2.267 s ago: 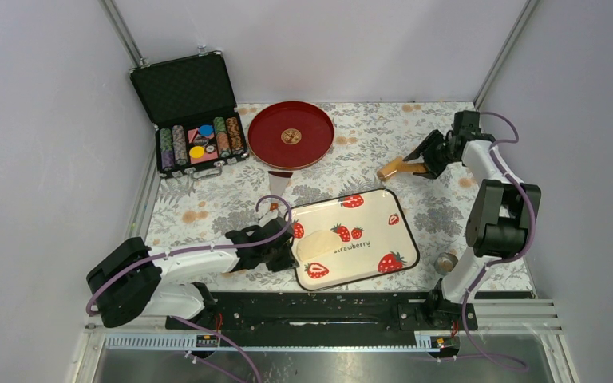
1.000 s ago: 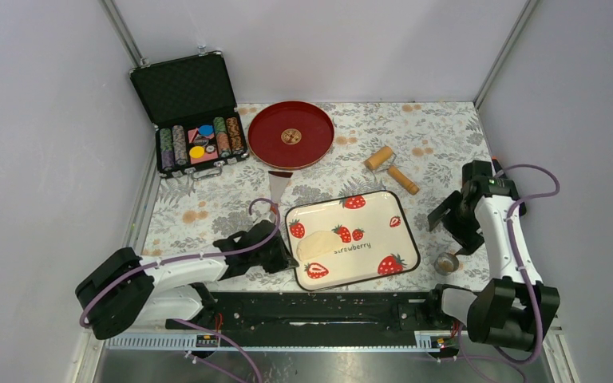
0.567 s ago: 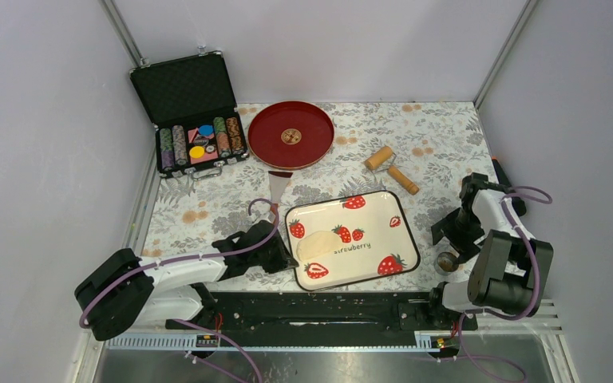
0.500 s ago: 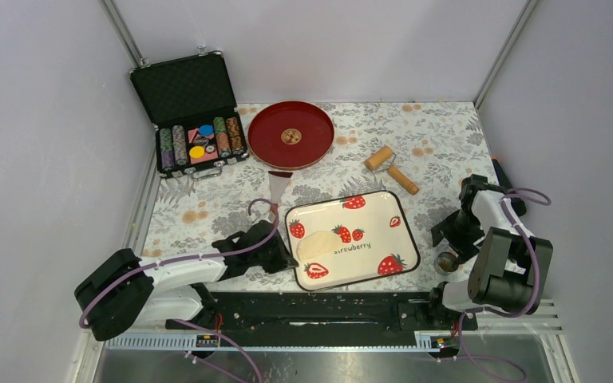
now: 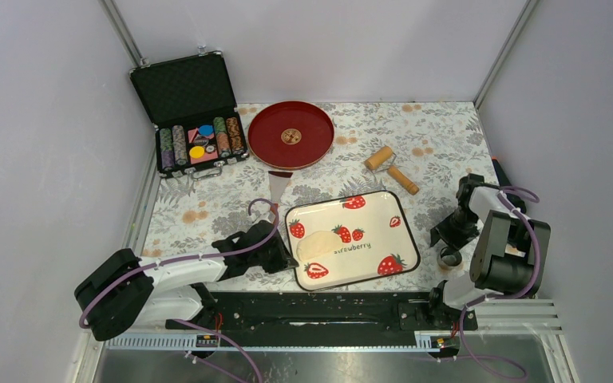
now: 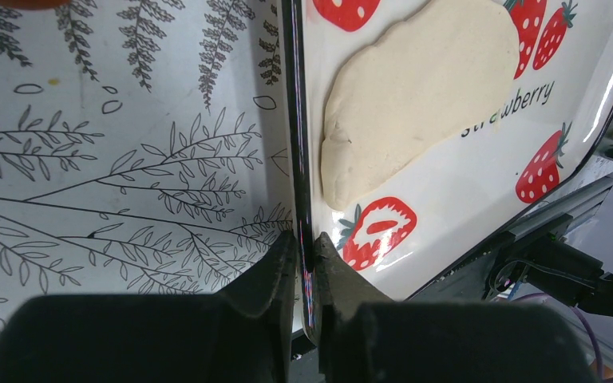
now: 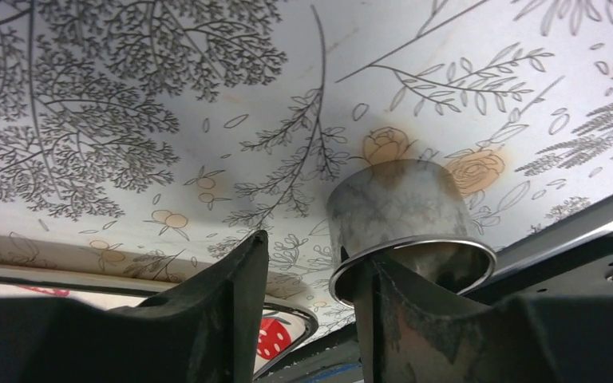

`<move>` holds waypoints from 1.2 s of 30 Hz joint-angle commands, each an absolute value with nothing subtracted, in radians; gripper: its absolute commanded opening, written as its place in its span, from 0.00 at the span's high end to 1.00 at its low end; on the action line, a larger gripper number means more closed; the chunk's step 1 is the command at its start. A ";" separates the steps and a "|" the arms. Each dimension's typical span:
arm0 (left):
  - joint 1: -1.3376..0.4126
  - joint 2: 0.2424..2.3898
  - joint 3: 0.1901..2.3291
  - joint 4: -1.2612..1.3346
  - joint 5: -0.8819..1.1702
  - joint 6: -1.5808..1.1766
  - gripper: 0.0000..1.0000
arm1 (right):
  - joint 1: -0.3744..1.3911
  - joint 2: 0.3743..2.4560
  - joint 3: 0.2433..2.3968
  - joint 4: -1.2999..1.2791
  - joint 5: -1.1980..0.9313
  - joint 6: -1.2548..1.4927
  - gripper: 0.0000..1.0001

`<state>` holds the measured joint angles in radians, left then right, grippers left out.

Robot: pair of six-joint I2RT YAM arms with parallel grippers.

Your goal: Roll out the dumpling wrappers from the dough

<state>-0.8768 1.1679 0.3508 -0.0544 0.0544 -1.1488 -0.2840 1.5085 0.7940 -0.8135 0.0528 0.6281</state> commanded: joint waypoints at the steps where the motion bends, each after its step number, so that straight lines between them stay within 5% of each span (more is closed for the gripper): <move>1: -0.875 1.176 0.340 -0.098 0.055 -1.123 1.00 | -0.288 1.529 0.833 -0.798 -0.019 0.592 0.54; 3: -0.875 1.177 0.341 -0.097 0.054 -1.123 1.00 | -0.287 1.536 0.853 -0.799 -0.047 0.585 0.56; 6: -0.876 1.175 0.341 -0.099 0.055 -1.123 1.00 | -0.287 1.549 0.878 -0.799 -0.076 0.575 0.73; 18: -0.875 1.184 0.351 -0.107 0.047 -1.122 1.00 | -0.284 1.631 0.973 -0.818 -0.137 0.516 0.83; 21: -0.874 1.184 0.353 -0.111 0.046 -1.124 1.00 | -0.282 1.646 0.995 -0.835 -0.127 0.485 0.99; 36: -0.876 1.216 0.382 -0.122 0.042 -1.108 1.00 | -0.158 1.480 1.187 -1.013 -0.091 0.470 1.00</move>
<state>-0.8768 1.1831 0.3649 -0.0666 0.0536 -1.1477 -0.2260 1.5570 1.0912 -0.9173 -0.1131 0.4805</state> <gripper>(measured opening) 0.109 0.045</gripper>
